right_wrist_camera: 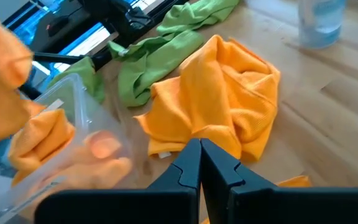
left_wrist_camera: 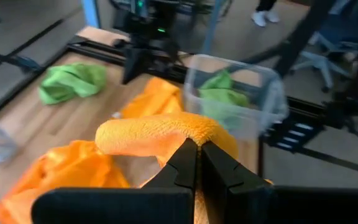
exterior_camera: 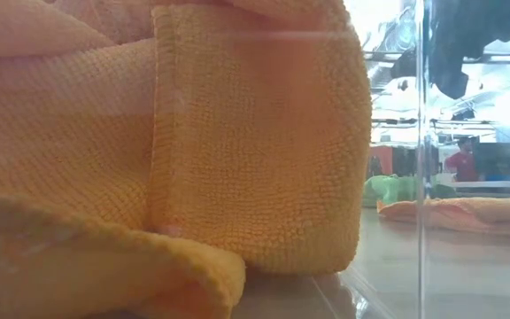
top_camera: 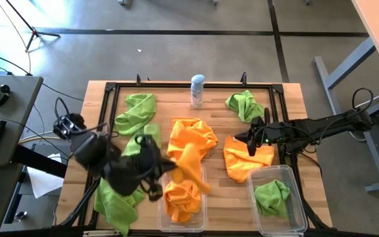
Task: Sort microfiber towel by color & place in baskets
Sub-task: Put the yellow towel into the left transparent bin
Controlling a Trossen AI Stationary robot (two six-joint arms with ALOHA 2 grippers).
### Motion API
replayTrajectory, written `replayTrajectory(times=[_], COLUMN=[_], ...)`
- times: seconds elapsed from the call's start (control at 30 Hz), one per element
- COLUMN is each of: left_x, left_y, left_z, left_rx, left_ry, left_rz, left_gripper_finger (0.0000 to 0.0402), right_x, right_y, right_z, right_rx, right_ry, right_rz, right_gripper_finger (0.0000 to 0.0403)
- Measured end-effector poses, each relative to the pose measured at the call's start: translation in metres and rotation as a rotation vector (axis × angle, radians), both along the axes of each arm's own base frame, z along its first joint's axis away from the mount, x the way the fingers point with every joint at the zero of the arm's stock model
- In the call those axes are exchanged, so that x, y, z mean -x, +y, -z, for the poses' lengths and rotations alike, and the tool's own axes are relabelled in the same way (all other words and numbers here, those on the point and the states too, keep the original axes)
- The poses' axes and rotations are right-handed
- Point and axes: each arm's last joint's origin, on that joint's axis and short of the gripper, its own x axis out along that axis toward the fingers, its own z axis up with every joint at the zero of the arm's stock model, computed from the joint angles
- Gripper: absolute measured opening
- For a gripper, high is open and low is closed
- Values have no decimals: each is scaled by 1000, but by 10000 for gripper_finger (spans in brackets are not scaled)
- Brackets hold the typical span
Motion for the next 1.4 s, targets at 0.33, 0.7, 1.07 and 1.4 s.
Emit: replayTrajectory(times=[0.33,0.7,1.07,1.4], left_x=[-5,-42,-85,-95], left_y=[-48,-60,-55,-57], left_z=[37,100,159,186], left_rx=[-7,-57,-74,-81], left_ry=[128,445,659,693], left_rz=[56,128,165,174], left_gripper_finger=[0,0,0,0], right_x=[0,0,0,0], right_y=[1,1,1,1], right_z=[0,0,0,0], right_rx=[-47,-58,-59,-80], right_ry=[-4,-5,-4,-6], right_rz=[1,1,-2,10], right_gripper_finger=[0,0,0,0])
